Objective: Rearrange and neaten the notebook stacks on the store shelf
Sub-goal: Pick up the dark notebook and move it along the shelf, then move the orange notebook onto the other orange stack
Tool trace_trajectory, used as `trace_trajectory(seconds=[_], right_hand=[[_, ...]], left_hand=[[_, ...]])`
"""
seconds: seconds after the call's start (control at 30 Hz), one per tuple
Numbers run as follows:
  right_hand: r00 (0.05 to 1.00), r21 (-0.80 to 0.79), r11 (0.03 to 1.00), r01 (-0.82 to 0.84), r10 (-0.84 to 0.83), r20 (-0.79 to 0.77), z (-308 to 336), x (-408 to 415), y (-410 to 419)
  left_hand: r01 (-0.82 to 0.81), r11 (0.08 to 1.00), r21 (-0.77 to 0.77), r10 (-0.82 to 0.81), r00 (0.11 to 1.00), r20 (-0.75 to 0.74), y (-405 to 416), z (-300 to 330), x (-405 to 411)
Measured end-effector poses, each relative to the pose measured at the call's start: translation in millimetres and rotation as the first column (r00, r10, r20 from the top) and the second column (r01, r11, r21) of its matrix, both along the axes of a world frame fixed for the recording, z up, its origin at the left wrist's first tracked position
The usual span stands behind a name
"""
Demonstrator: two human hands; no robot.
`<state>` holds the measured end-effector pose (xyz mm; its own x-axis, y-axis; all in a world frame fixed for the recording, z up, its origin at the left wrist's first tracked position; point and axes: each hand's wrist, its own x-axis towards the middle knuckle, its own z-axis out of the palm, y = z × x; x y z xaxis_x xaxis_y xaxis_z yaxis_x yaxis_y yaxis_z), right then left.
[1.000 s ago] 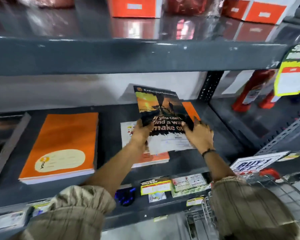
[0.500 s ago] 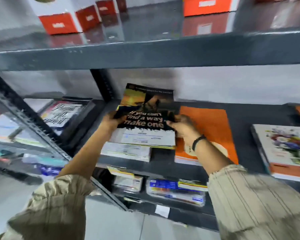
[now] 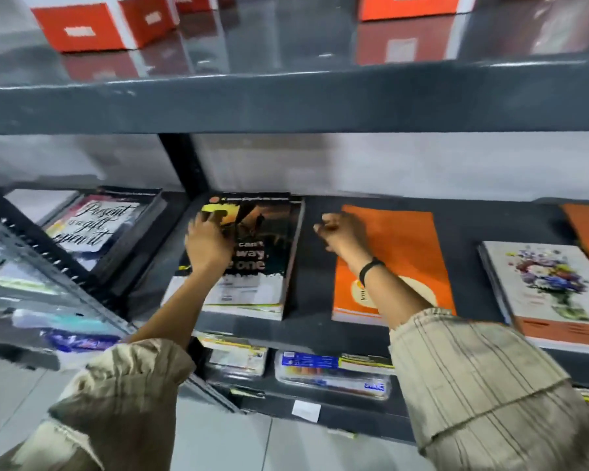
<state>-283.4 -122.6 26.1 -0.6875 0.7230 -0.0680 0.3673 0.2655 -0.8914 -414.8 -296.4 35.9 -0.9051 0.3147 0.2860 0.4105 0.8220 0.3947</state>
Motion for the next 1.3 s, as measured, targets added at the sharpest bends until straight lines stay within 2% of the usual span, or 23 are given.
trace_trajectory(seconds=[0.1,0.13,0.27,0.4,0.5,0.57,0.67,0.8,0.93,1.0,1.07,1.17,1.23,1.3], right_hand=[[0.983,0.163,0.969,0.184,-0.180,-0.038,12.4,55.2,54.5],[0.958,0.197,0.938,0.285,-0.288,-0.017,17.3,106.7,92.6],[0.911,0.288,0.888,0.359,-0.400,0.099,16.4,199.6,165.4],[0.793,0.403,0.815,0.417,-0.543,0.277,5.1,341.3,249.6],[0.685,0.391,0.807,0.443,-0.586,0.432,-7.9,408.4,287.2],[0.694,0.343,0.837,0.427,-0.546,0.469,-16.0,433.1,301.8],[0.754,0.310,0.880,0.359,-0.469,0.459,-27.1,445.2,310.6],[0.741,0.364,0.851,0.378,-0.514,0.433,-40.2,448.2,313.5],[0.755,0.312,0.869,0.384,-0.490,0.436,-43.0,452.7,315.9],[0.754,0.290,0.861,0.417,-0.506,0.418,-42.5,454.4,316.9],[0.762,0.261,0.856,0.447,-0.517,0.390,-39.7,456.3,316.1],[0.749,0.229,0.845,0.483,-0.534,0.393,-32.2,457.3,310.9],[0.671,0.314,0.796,0.518,-0.606,0.427,-25.7,451.4,299.8],[0.616,0.426,0.716,0.553,-0.696,0.368,-15.5,438.2,282.9]], left_hand=[[0.208,0.969,0.131,-0.213,0.977,0.023,70.3,9.2,45.9],[0.313,0.928,0.203,-0.325,0.945,0.032,120.7,7.9,87.2],[0.431,0.792,0.432,-0.504,0.861,0.065,197.2,7.9,179.9],[0.535,0.702,0.470,-0.685,0.687,0.241,297.0,0.4,309.1],[0.478,0.700,0.531,-0.711,0.538,0.453,350.4,-11.1,376.2],[0.406,0.739,0.537,-0.673,0.436,0.597,369.9,-18.0,402.8],[0.319,0.776,0.545,-0.630,0.423,0.651,386.0,-22.7,417.4],[0.219,0.845,0.488,-0.531,0.452,0.717,400.0,-11.7,425.4],[0.192,0.886,0.422,-0.463,0.406,0.788,407.7,-4.6,431.3],[0.164,0.900,0.405,-0.434,0.440,0.786,409.3,-6.3,429.5],[0.126,0.884,0.451,-0.459,0.420,0.783,413.2,-6.9,429.3],[0.065,0.825,0.562,-0.556,0.272,0.785,413.2,-4.4,435.6],[0.081,0.793,0.603,-0.600,0.273,0.752,404.3,-4.9,432.5],[0.073,0.757,0.650,-0.636,0.310,0.706,386.2,-2.7,421.3]])
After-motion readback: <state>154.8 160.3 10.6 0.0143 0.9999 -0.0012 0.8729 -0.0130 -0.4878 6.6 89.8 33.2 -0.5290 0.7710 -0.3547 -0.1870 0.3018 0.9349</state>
